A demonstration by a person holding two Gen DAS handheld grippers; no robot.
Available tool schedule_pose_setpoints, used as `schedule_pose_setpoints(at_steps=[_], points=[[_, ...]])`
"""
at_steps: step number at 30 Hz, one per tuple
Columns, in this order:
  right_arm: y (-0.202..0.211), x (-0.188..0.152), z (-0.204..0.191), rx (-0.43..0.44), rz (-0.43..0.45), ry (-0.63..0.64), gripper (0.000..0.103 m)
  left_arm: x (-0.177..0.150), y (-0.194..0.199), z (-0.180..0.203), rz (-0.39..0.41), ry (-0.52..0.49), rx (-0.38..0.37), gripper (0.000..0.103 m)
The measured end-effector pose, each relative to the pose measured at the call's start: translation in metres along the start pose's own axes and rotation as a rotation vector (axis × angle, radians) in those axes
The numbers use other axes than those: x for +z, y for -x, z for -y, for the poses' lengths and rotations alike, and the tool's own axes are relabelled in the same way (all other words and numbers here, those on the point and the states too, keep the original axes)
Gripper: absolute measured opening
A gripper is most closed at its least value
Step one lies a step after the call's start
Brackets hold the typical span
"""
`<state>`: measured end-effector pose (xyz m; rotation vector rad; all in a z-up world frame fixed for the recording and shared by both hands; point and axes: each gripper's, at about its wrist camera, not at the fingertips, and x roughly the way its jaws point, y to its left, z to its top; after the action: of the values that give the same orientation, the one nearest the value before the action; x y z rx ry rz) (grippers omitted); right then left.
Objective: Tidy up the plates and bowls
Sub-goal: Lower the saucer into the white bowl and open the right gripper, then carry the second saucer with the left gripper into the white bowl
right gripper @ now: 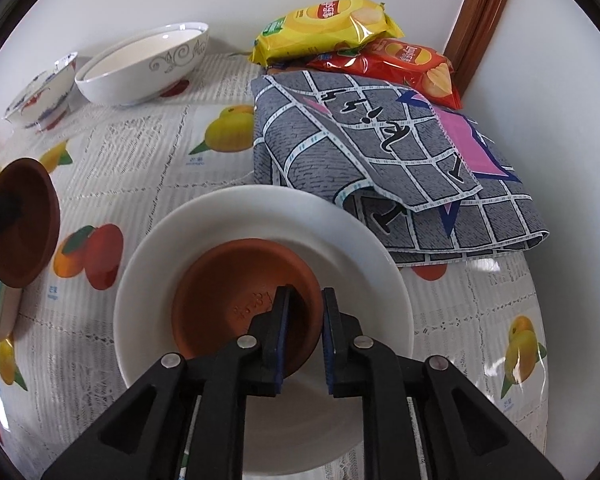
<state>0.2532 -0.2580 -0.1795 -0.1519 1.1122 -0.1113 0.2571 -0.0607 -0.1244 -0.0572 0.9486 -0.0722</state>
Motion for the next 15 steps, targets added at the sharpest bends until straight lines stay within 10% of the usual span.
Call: schedule_pose_setpoints(at_steps=[15], points=[[0.013,-0.003,0.0,-0.04,0.011,0.004,0.04,-0.005,0.013,0.005,0.004,-0.006,-0.011,0.008]])
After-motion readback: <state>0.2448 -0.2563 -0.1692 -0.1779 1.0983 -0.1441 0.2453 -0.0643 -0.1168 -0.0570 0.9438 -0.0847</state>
